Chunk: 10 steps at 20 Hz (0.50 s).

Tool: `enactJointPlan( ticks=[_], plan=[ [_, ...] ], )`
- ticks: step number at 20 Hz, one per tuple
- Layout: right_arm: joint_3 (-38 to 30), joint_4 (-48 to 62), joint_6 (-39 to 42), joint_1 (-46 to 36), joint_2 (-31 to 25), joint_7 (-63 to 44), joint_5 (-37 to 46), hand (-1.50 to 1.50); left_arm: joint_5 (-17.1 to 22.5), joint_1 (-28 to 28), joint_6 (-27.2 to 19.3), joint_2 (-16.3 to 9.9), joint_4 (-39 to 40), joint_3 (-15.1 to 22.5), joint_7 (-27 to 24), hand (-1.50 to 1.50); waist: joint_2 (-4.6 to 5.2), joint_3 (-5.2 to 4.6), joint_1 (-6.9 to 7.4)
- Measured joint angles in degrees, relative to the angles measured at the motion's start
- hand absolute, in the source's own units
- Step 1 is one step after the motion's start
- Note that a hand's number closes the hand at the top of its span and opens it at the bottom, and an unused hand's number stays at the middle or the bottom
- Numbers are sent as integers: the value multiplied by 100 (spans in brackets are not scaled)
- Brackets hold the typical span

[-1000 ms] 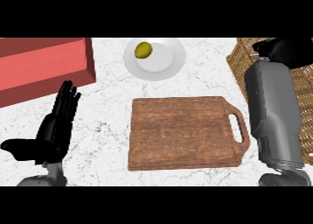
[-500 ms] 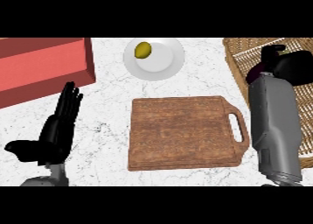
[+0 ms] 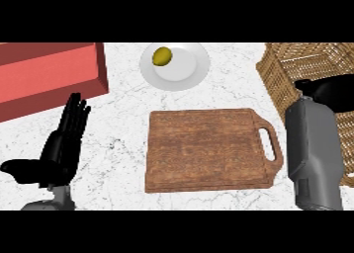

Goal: Pick the eggplant from the cutting board and place it in the basket

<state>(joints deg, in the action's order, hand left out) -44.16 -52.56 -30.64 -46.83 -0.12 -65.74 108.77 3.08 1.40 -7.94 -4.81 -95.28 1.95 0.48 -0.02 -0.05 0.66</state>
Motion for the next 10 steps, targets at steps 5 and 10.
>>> enactJointPlan(
  ticks=[5, 10],
  plan=[
    [94, -31, -348, 87, 1, 147, -45, -150, -4, 36, 45, -16, 27, -11, 1, 0, 12, 3, 6],
    [208, -421, -691, 242, 9, 253, 286, -150, 80, 8, 98, -45, -51, -76, 67, 0, 8, 4, -4]
  ],
)
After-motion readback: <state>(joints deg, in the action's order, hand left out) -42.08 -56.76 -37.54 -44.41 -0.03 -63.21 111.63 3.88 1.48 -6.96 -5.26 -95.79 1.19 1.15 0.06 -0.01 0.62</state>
